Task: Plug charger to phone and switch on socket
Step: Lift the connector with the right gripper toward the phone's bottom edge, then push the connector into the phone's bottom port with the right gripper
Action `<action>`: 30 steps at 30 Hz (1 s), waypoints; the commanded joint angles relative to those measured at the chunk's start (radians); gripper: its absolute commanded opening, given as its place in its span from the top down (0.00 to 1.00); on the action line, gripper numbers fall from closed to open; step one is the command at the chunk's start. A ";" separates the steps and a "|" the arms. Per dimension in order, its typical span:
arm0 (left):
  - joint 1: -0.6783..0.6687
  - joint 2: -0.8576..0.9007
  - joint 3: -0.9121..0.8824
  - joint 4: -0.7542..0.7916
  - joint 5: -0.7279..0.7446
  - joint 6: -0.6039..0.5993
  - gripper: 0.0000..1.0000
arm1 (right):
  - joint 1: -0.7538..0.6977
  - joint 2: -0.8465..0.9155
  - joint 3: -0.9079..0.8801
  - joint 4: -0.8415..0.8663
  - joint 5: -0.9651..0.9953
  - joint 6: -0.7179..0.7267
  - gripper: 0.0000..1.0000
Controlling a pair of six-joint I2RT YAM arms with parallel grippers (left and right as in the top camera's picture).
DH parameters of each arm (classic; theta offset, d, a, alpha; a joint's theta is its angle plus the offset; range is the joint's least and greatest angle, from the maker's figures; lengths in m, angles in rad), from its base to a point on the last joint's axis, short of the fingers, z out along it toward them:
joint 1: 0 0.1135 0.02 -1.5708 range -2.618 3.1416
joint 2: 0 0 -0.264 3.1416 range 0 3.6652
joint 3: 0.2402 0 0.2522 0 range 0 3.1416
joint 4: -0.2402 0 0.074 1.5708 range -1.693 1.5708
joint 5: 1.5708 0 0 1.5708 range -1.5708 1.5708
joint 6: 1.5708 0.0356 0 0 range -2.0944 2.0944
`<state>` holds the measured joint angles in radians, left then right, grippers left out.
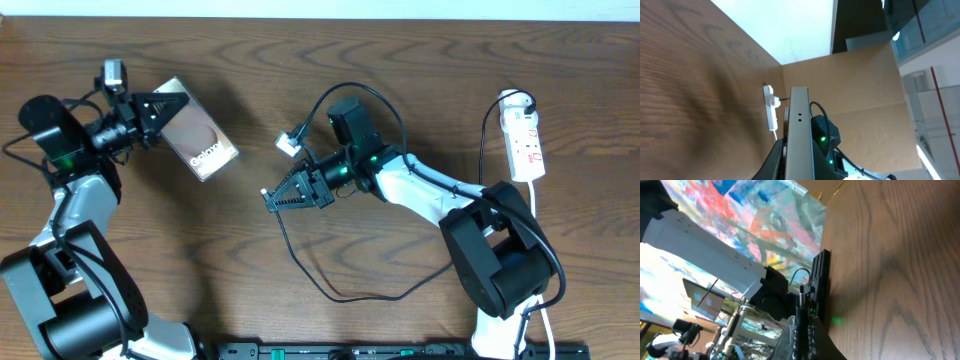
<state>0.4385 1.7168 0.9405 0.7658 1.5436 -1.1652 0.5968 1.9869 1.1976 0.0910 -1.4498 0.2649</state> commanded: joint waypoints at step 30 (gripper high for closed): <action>-0.128 0.000 0.005 0.007 0.028 0.119 0.92 | 0.014 0.106 0.005 0.225 -0.112 0.015 0.99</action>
<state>0.3119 1.7168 0.9405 0.7658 1.5467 -1.0737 0.6018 2.1002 1.1954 0.2844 -1.5387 0.2455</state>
